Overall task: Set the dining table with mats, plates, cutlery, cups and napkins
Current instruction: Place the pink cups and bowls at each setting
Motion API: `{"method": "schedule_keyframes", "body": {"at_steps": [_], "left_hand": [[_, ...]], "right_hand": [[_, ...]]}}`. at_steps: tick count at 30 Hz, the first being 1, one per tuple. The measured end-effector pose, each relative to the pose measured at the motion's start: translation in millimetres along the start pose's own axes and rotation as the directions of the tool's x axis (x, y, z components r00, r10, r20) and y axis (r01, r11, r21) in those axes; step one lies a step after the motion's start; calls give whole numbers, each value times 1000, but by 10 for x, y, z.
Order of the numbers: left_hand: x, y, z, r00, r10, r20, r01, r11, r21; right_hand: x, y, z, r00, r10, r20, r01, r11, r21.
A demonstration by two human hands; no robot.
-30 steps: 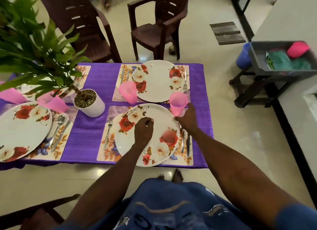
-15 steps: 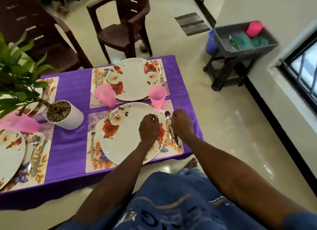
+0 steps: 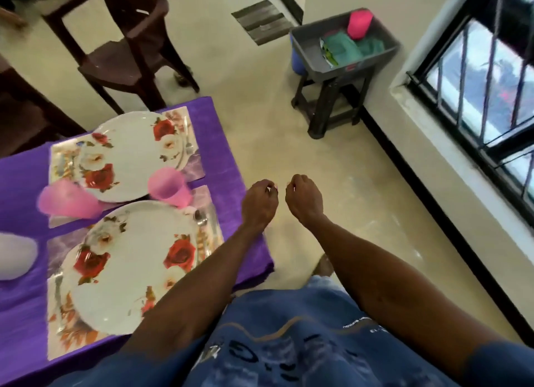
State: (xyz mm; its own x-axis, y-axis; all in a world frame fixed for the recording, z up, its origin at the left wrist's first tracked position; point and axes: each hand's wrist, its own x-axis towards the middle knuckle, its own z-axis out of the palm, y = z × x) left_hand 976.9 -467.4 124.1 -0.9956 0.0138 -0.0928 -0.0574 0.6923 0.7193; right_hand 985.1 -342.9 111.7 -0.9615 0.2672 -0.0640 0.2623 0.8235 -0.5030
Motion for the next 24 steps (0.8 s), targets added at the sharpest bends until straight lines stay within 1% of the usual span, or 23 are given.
{"method": "schedule_keyframes", "body": {"at_steps": [2,4,7,9,12,14,18,21,24], "left_hand": [[137,268,368,998,3,62,-7,998,58],[224,439,691,988,9,154,-36,984,175],[337,656,1144,939,5,345,-135,925,355],[442,856,1369,908,-10,418,-168,907,386],[629,1183,1661,898,-33,438,-144,919,366],[776,1322,1790,888,-31,458,-159,915,370],[1199,1379,1919,878,-24,478,-196,893,405],[1696,1431,1993,877,-22,480,-202,890,410],[2359,1542,2086,878,-7,479,-207,896,393]], "right_hand": [[196,388,-231,998,57,27,-56,998,-29],[350,723,-463,992,110,55,-107,993,-56],[576,1185,-768,981,148,128,-128,980,-154],[712,1411,-921,974,169,152,-135,968,-210],[904,1650,-1060,958,232,168,-198,960,-196],[1047,1742,-1105,948,258,187,-223,957,-187],[1446,1858,-1150,938,267,221,-232,957,-173],[1899,1916,-1165,931,277,238,-246,957,-150],[2522,1957,-1172,928,298,223,-277,953,-122]]}}
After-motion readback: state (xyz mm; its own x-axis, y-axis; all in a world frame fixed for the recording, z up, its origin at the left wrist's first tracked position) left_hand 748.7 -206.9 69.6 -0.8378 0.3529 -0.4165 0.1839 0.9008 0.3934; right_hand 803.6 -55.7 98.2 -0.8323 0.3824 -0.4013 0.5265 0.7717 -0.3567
